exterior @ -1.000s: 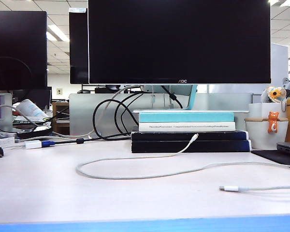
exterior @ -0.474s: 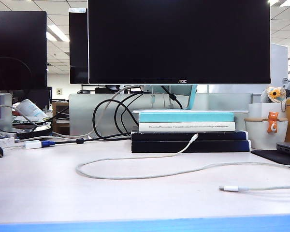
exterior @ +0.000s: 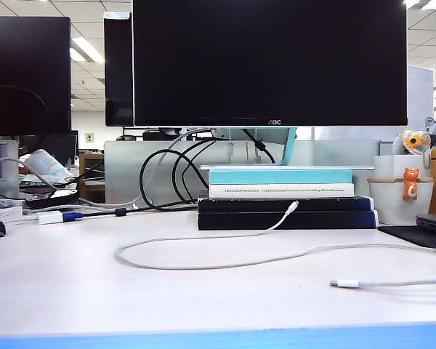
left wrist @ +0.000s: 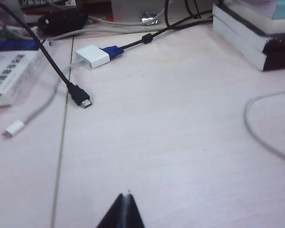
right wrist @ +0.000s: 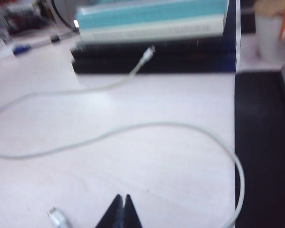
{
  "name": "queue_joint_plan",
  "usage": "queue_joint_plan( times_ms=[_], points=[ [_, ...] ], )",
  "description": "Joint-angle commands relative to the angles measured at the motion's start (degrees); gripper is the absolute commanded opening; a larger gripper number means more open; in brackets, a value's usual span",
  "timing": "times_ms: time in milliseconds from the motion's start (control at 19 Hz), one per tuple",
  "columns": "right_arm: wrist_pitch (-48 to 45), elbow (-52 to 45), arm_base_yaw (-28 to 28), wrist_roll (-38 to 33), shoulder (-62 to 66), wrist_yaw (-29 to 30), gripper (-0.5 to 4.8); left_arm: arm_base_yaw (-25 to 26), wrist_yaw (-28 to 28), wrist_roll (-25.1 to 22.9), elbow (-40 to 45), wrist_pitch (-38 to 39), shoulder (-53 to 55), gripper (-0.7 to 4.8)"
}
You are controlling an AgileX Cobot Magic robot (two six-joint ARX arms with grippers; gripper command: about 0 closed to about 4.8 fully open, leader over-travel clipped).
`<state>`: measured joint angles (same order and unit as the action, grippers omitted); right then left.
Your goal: Unfold the white charging cable into a straight cable.
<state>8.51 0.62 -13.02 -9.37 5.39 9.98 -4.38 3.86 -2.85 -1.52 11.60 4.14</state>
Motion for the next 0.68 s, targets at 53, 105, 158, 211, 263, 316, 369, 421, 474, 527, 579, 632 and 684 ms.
queue_joint_plan(
  times_ms=[53,105,158,211,263,316,369,421,474,527,579,632,684],
  points=[
    [-1.42,-0.66,-1.27,-0.04,1.81,-1.49,0.5,-0.02,0.0,1.4,-0.04,0.63,0.02,-0.06],
    [-1.38,-0.66,-1.27,-0.04,1.77,-1.46,0.51,-0.02,0.31,1.86,-0.04,0.74,0.02,-0.06],
    [-1.53,-0.66,-1.27,-0.04,1.6,-1.49,0.5,-0.02,1.03,2.01,-0.04,0.55,0.02,-0.06],
    [-2.71,-0.66,-1.25,0.9,1.6,-1.53,0.5,-0.02,1.33,2.01,-0.04,-1.2,0.0,-0.06],
    [-3.93,-0.66,-1.25,0.9,1.6,-1.55,0.51,0.0,1.31,2.03,-0.04,-1.42,0.02,-0.05],
    [-4.07,-0.66,-1.25,0.9,1.6,-1.53,0.51,-0.02,1.36,2.29,-0.04,-1.38,0.0,-0.05],
    [-4.07,-0.66,-1.25,0.87,1.6,-1.53,0.51,-0.02,1.4,2.25,-0.04,-1.38,0.0,-0.05],
    [-4.22,-0.63,-1.22,0.79,1.6,-1.57,0.5,-0.02,1.36,2.25,-0.04,-1.38,0.0,-0.05],
    [-3.82,-0.66,-1.25,0.72,1.6,-1.51,0.5,-0.02,1.36,2.25,-0.04,-1.38,0.02,-0.05],
    [-3.78,-0.63,-1.2,0.59,1.6,-1.53,0.5,-0.02,1.36,2.25,-0.04,-1.38,0.02,-0.06],
    [-3.8,-0.66,-1.2,0.57,1.6,-1.46,0.5,-0.02,1.36,2.25,-0.04,-1.38,0.0,-0.05],
    [-3.76,-0.66,-1.27,0.57,1.6,-0.92,0.5,-0.02,1.36,2.25,-0.04,-1.38,0.0,-0.05],
    [-3.78,-0.63,-1.25,0.57,1.6,-1.01,0.5,-0.02,1.36,2.25,-0.04,-1.38,0.0,-0.05]
  ],
)
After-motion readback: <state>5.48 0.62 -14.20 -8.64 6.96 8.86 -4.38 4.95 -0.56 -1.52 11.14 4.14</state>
